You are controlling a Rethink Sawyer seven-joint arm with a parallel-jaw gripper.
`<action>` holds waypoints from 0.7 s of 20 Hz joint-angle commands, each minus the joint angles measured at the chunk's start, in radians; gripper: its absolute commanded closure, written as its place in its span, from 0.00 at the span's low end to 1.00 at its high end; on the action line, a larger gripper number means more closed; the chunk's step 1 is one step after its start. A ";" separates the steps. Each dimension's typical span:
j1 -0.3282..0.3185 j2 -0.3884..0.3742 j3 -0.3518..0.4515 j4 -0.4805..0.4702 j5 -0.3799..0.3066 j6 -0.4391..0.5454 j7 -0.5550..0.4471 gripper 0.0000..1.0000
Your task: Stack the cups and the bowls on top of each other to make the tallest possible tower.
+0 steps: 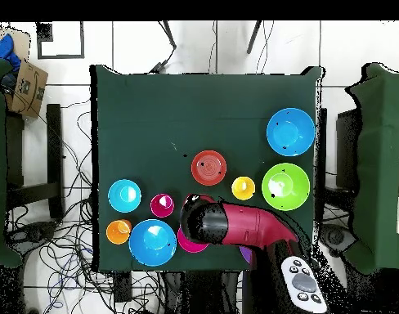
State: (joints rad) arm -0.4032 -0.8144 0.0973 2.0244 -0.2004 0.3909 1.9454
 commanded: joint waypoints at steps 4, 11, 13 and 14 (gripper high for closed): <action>-0.002 0.035 0.099 0.049 -0.062 -0.058 0.004 0.00; 0.014 0.032 0.099 0.041 -0.046 -0.048 0.019 0.00; 0.027 0.029 0.095 0.033 -0.041 -0.038 0.026 0.00; 0.032 0.031 0.094 0.029 -0.039 -0.037 0.029 0.00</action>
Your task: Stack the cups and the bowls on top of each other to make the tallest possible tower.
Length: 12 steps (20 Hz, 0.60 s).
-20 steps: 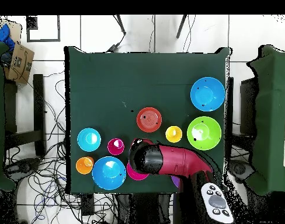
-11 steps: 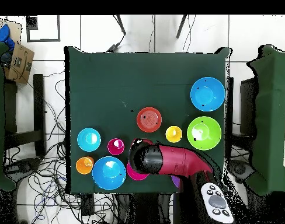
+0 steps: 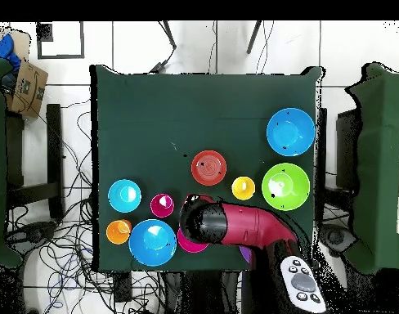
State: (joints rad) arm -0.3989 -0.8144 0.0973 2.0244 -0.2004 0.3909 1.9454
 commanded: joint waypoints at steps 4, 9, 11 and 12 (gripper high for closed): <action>0.047 0.029 0.083 0.029 -0.034 -0.040 0.047 0.00; 0.064 0.031 0.077 0.027 -0.024 -0.047 0.064 0.00; 0.076 0.026 0.071 0.029 -0.019 -0.046 0.073 0.00; 0.078 0.025 0.068 0.030 -0.017 -0.046 0.075 0.00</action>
State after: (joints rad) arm -0.3478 -0.8144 0.0974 2.0244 -0.2004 0.3909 1.9454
